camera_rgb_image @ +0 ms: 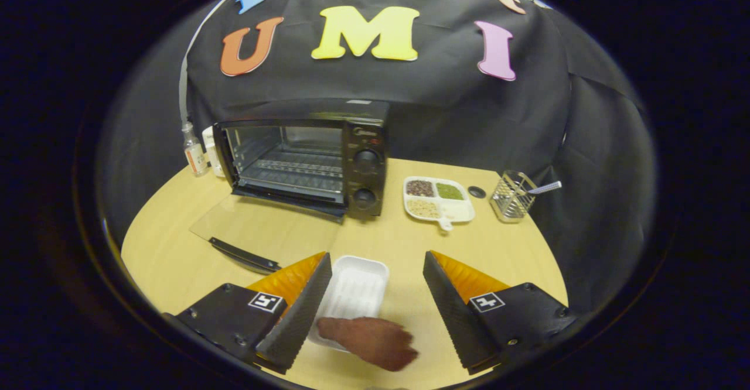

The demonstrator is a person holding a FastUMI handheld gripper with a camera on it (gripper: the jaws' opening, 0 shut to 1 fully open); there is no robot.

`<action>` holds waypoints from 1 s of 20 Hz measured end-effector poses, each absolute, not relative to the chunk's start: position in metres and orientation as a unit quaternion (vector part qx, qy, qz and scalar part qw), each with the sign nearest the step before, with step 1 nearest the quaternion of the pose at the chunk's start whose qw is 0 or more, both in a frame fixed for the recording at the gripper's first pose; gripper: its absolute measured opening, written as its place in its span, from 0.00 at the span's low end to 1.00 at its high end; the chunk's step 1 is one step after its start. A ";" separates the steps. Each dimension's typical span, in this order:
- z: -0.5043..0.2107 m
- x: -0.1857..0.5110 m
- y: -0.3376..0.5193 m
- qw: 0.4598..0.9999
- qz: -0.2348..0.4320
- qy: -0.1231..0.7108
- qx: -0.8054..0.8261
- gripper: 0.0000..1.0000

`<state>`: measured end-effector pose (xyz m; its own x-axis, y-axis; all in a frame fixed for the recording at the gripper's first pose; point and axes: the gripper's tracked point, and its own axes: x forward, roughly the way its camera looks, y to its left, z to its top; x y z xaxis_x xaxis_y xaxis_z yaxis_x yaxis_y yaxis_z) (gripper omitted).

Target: Open the toaster oven, put the food inside, and close the toaster oven door.

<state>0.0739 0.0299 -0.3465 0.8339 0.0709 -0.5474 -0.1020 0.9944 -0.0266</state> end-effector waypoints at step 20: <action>-0.406 0.021 0.036 0.813 0.209 0.435 0.324 0.16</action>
